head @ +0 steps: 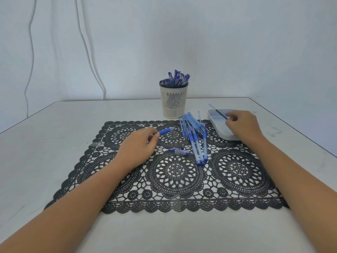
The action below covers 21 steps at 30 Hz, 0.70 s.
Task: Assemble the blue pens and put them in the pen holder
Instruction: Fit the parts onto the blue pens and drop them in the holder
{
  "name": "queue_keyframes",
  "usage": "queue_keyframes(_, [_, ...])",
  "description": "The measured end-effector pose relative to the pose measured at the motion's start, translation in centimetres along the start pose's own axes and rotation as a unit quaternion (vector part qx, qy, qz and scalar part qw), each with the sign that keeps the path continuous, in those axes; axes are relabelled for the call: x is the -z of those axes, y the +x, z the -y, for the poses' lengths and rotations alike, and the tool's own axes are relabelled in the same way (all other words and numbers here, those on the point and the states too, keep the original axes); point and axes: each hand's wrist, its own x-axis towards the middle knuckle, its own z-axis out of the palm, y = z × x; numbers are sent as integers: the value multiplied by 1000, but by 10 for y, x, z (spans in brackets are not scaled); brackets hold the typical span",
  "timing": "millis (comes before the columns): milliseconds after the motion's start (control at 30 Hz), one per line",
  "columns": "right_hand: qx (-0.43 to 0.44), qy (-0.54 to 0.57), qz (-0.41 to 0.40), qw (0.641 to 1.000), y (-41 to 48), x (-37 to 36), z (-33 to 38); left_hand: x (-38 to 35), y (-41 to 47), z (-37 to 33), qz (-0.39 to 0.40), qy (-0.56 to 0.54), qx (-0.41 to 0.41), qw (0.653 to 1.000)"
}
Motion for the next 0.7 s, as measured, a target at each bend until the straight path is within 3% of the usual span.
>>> queue_keyframes(167, [109,83,95,986,-18,13,25,1,-1,-1,-1,-10,0,1000])
queue_keyframes(267, [148,77,131,977,-27,15,33,2,-1,-1,-1,-18,0,1000])
queue_keyframes(700, [174,97,172,965,-38,14,41,3,-1,-3,-4,-34,-5,999])
